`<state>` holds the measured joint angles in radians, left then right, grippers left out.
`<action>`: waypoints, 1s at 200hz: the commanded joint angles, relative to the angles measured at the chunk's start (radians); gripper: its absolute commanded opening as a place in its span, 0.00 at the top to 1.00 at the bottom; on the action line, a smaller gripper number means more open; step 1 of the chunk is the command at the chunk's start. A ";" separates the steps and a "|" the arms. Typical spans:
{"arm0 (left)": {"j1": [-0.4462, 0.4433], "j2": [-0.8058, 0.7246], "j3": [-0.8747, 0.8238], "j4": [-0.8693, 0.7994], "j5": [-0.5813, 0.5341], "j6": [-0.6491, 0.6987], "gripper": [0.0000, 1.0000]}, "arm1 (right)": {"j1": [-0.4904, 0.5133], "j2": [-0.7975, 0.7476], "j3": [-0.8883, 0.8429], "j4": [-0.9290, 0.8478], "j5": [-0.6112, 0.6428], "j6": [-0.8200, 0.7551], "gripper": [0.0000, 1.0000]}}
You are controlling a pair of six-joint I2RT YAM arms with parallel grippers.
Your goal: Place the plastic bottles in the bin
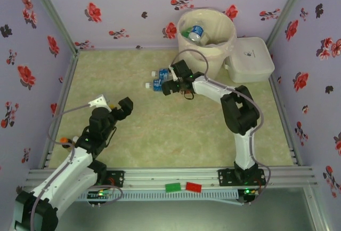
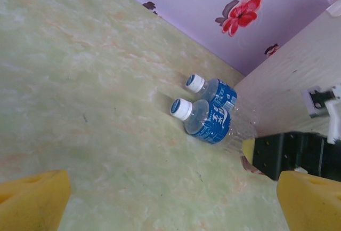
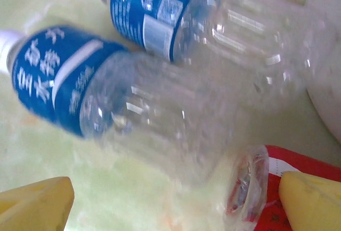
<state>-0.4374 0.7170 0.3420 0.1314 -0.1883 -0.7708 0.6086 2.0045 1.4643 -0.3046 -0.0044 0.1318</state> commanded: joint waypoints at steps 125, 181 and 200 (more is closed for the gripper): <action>0.004 0.189 0.017 0.174 0.077 -0.058 0.00 | 0.040 -0.328 -0.345 0.026 0.404 0.672 0.00; 0.004 0.120 0.025 0.042 0.105 0.002 0.00 | 0.007 -0.099 -0.141 -0.061 0.406 0.793 0.01; 0.004 0.073 0.025 -0.008 0.102 0.030 0.00 | -0.014 -0.059 -0.119 -0.048 0.400 0.823 0.00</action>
<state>-0.4374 0.8455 0.3431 0.1989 -0.0956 -0.7956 0.6224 1.9015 1.3045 -0.3363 0.3679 0.8673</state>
